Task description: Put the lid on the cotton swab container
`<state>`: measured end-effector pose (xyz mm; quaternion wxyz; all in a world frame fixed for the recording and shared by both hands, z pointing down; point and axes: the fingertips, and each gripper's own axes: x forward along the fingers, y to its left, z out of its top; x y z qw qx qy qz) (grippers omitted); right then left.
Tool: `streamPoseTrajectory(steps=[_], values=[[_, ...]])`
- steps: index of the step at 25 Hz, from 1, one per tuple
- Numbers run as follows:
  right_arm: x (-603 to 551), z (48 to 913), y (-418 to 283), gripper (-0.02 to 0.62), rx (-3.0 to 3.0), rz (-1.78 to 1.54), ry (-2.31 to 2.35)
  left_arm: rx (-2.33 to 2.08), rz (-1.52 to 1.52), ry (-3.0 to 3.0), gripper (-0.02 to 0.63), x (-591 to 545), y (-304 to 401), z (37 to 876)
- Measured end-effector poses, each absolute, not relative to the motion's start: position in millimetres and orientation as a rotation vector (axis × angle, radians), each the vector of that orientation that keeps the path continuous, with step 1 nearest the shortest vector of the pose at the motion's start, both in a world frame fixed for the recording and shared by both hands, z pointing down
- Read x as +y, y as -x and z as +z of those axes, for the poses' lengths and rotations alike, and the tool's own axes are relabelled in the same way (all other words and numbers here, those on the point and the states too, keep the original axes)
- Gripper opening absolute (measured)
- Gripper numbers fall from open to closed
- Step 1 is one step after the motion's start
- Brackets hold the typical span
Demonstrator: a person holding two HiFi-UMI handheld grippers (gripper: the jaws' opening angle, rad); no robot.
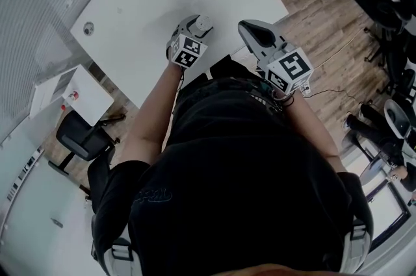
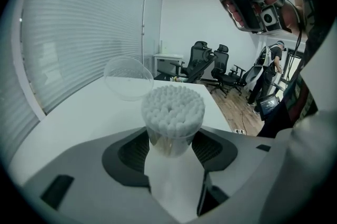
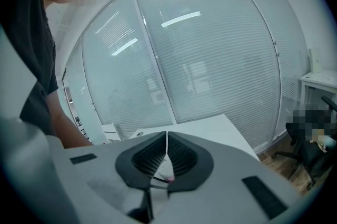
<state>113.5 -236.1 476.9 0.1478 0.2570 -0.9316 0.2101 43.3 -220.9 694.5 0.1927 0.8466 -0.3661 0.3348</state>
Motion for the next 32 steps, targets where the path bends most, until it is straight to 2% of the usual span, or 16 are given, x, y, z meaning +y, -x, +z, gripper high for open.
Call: streamPoseTrajectory(steps=[14, 32], values=[[-181, 447, -54, 0.025, -2.752, 0.531, -0.681, -0.940, 0.942, -2.423, 0.263, -161, -16, 607], [-116, 425, -3, 0.026, -2.759, 0.505, -0.656, -0.757, 0.911, -2.557, 0.264, -88, 21, 541]])
